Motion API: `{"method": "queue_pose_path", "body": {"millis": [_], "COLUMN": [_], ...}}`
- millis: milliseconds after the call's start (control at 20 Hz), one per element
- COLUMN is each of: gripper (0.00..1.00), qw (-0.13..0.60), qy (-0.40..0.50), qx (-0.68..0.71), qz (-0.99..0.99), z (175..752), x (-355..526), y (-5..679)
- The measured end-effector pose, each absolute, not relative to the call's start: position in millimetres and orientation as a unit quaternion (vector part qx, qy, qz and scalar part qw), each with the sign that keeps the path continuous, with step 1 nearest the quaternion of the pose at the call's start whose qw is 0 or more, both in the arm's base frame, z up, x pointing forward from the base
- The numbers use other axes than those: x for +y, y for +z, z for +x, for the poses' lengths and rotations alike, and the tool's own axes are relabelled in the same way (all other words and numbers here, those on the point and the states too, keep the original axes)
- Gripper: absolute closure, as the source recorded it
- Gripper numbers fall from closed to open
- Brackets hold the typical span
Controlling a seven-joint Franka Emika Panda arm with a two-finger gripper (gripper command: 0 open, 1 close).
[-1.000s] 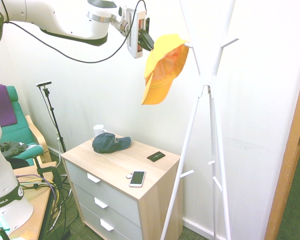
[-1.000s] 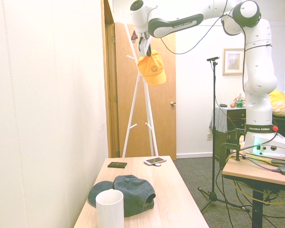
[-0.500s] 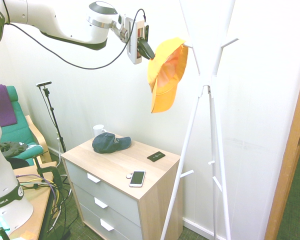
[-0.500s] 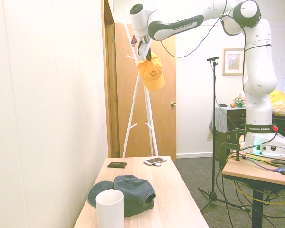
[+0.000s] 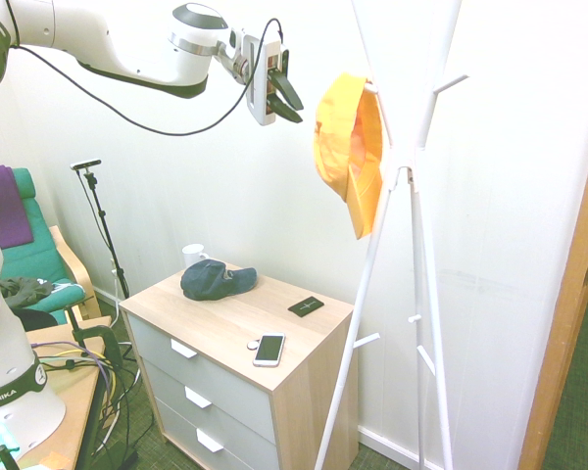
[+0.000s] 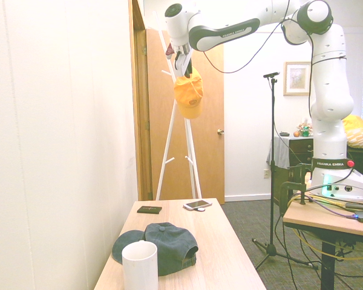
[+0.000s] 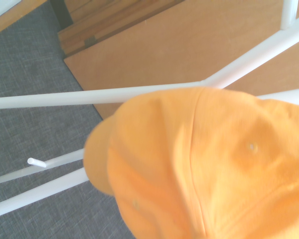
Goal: Hang the cap
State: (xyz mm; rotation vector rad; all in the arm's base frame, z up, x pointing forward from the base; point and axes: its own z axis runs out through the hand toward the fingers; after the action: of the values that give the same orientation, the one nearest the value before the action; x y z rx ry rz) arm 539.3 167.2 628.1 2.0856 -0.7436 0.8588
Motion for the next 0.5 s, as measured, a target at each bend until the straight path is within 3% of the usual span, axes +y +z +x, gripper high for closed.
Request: {"method": "queue_pose_path", "body": {"millis": [350,500], "gripper": [0.00,0.00], "qw": [0.368,0.323], "qy": [0.334,0.305], "qx": [-0.294,-0.309], "qz": [0.817,0.841], "z": [536.9,533.0], "x": [167.6,172.0], "y": [629.4,627.5]}}
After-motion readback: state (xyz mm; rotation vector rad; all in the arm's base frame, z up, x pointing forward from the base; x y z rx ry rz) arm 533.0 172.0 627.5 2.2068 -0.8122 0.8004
